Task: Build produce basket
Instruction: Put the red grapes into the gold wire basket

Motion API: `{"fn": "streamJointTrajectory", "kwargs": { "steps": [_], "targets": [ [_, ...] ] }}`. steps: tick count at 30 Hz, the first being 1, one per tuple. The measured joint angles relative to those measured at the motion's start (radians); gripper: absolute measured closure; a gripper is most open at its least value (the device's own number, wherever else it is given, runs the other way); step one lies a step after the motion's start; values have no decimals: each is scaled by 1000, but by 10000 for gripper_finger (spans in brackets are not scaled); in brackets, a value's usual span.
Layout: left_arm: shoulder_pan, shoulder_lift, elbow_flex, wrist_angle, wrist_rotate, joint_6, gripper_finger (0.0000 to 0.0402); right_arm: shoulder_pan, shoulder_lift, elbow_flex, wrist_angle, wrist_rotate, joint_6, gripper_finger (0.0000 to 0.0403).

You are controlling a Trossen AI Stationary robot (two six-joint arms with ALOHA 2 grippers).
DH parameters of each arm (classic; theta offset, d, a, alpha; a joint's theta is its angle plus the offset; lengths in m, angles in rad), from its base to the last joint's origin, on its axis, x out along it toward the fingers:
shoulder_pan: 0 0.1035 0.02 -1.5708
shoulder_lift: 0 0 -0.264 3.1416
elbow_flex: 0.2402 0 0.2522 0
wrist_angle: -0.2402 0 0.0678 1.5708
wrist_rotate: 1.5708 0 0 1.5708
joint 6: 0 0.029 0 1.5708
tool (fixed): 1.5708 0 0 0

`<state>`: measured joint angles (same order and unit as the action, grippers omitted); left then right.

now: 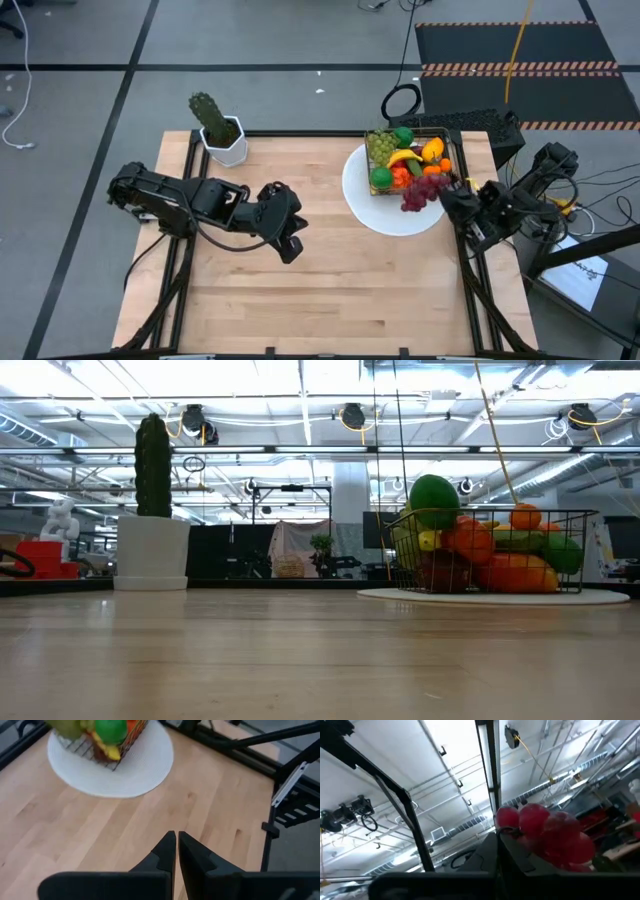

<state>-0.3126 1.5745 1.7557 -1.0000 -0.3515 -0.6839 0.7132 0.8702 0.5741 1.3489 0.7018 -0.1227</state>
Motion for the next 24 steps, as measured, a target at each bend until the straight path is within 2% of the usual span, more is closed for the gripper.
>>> {"fn": "streamJointTrajectory", "kwargs": {
  "steps": [6, 18, 24],
  "targets": [
    [12, 0, 0, 53, -1, 20, 380, 0, -20, 112, -121, -54, -99, 403],
    [18, 0, 0, 79, -1, 36, 380, 0, -38, 399, -488, -155, -264, 403],
    [18, 0, 0, 78, -8, 59, 380, 0, -36, 498, -668, -157, -371, 403]
  ]
}}
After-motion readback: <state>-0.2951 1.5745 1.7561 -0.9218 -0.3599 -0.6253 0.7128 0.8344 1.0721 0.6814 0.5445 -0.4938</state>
